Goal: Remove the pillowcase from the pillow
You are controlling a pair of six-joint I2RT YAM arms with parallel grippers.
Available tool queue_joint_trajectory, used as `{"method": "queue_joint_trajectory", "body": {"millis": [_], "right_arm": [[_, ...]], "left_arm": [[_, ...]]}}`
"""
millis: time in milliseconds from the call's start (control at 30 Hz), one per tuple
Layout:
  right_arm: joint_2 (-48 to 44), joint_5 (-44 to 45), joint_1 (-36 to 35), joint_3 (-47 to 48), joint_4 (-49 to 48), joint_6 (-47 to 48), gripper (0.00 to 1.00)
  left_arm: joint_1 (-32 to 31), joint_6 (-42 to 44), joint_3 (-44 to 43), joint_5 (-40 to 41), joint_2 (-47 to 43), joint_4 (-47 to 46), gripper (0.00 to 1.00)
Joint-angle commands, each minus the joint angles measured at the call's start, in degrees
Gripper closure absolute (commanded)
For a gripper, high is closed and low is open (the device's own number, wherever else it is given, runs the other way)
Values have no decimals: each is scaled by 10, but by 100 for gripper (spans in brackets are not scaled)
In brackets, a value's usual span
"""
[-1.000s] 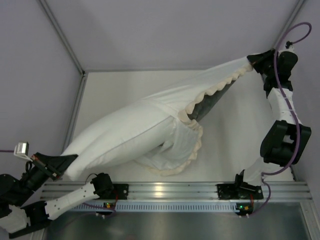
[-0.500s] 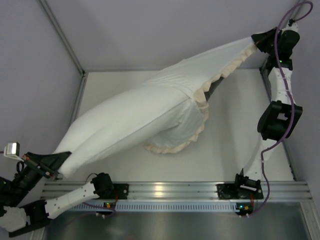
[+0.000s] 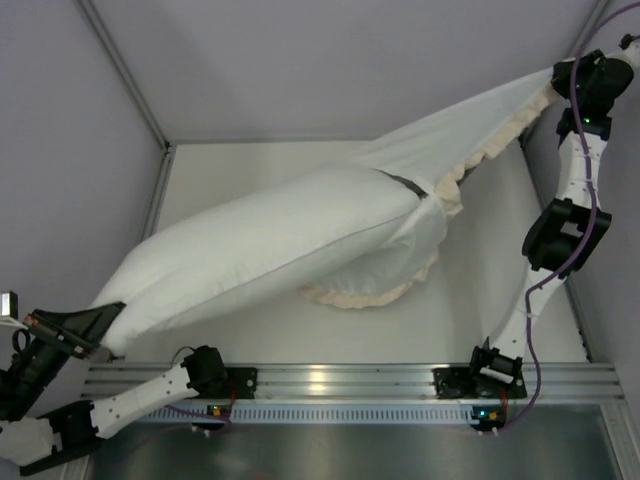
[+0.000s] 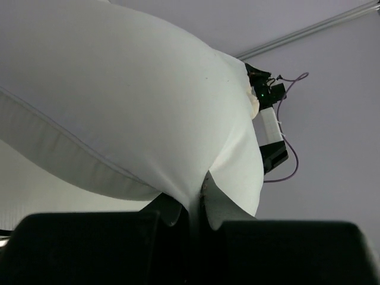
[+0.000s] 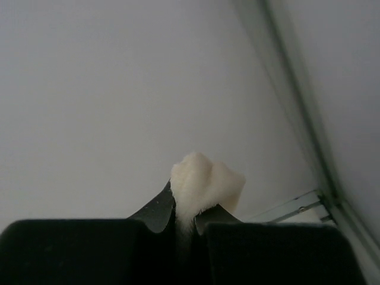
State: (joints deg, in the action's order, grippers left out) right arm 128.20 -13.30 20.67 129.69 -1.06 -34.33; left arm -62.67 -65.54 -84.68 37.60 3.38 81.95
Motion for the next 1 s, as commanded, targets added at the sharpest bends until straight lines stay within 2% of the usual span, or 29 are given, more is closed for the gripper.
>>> {"method": "queue_joint_trajectory", "body": {"millis": [0, 333, 500, 600, 633, 800, 833, 933, 967], "right_arm": [[19, 165, 83, 64, -85, 59, 100], [3, 151, 73, 37, -113, 80, 100], [-73, 146, 22, -100, -158, 102, 100], [-147, 186, -69, -196, -147, 137, 100], [-187, 201, -84, -255, -144, 138, 100], [-324, 207, -140, -476, -94, 36, 100], [-376, 239, -149, -561, -91, 29, 100], [-431, 245, -178, -651, -26, 42, 100], [-439, 232, -180, -672, -5, 25, 89]], "left_arm": [[11, 19, -39, 83, -21, 45, 100], [10, -1, -11, 89, -21, 46, 100], [-9, -36, 37, 81, -21, 44, 100], [-26, -70, 72, 80, -17, 44, 100], [-35, -84, 97, 79, -17, 44, 100], [-80, -169, 206, 42, -3, 44, 100], [-83, -172, 217, 37, 0, 43, 100], [-81, -152, 219, 22, 13, 30, 100], [-81, -142, 212, 22, 12, 23, 100]]}}
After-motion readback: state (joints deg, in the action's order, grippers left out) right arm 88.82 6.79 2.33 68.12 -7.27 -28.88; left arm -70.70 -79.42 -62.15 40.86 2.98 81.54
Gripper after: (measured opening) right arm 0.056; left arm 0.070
